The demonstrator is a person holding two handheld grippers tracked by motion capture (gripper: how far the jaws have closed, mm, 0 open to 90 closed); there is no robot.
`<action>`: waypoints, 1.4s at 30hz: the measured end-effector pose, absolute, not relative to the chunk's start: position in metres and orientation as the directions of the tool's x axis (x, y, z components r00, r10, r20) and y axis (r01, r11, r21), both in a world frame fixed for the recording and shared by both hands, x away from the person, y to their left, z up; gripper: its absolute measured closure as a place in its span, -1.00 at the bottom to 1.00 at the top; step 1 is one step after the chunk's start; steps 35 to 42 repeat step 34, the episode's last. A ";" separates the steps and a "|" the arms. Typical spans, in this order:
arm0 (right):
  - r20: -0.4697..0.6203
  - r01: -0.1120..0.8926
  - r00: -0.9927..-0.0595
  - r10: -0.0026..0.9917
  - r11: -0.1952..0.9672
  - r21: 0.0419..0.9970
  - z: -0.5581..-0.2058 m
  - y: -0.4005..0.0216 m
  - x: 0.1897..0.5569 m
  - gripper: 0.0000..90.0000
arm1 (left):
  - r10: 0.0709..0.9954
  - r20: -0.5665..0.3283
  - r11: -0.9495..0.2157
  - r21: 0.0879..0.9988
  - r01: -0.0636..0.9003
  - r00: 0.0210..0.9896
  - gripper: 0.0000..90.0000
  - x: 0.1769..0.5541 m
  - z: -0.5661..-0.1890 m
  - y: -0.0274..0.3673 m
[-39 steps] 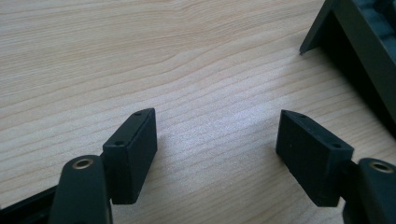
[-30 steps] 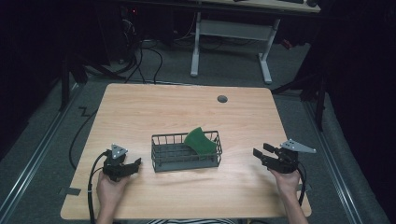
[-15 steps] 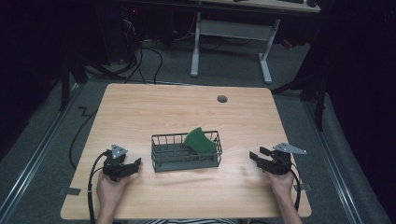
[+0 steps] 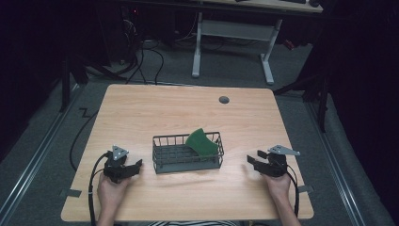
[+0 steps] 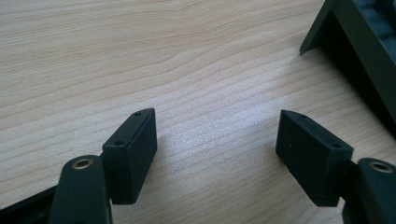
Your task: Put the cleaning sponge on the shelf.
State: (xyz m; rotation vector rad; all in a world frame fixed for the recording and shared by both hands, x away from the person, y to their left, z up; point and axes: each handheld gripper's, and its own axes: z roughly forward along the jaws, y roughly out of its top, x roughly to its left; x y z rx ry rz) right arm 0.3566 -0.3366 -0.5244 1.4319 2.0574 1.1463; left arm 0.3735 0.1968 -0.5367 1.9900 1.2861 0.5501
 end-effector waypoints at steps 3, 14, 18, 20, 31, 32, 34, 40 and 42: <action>0.123 0.595 -0.415 0.902 0.166 0.786 -0.528 -0.333 0.358 -0.10 | 0.908 -0.019 -0.267 0.743 0.614 0.418 -0.34 0.373 -0.537 0.197; 0.072 0.613 -0.421 0.904 0.225 0.757 -0.529 -0.324 0.360 -0.14 | 0.908 -0.019 -0.267 0.743 0.614 0.418 -0.34 0.373 -0.537 0.197; 0.009 0.624 -0.420 0.907 0.282 0.729 -0.530 -0.317 0.362 -0.23 | 0.908 -0.019 -0.267 0.743 0.614 0.418 -0.34 0.373 -0.537 0.197; -0.030 0.616 -0.423 0.906 0.311 0.724 -0.530 -0.313 0.360 -0.25 | 0.908 -0.019 -0.267 0.743 0.614 0.418 -0.34 0.373 -0.537 0.197; -0.021 0.628 -0.402 0.915 0.293 0.721 -0.531 -0.313 0.360 -0.33 | 0.909 -0.014 -0.269 0.744 0.612 0.416 -0.35 0.373 -0.537 0.196; -0.021 0.628 -0.402 0.915 0.293 0.721 -0.531 -0.313 0.360 -0.33 | 0.909 -0.014 -0.269 0.743 0.612 0.416 -0.35 0.373 -0.537 0.196; -0.020 0.629 -0.403 0.915 0.292 0.721 -0.531 -0.313 0.360 -0.34 | 0.909 -0.014 -0.268 0.744 0.612 0.416 -0.35 0.373 -0.537 0.196; -0.020 0.629 -0.403 0.915 0.292 0.721 -0.531 -0.313 0.360 -0.34 | 0.909 -0.014 -0.268 0.744 0.612 0.416 -0.35 0.373 -0.537 0.196; -0.020 0.629 -0.403 0.915 0.292 0.721 -0.531 -0.313 0.360 -0.34 | 0.909 -0.014 -0.268 0.744 0.612 0.416 -0.35 0.373 -0.537 0.196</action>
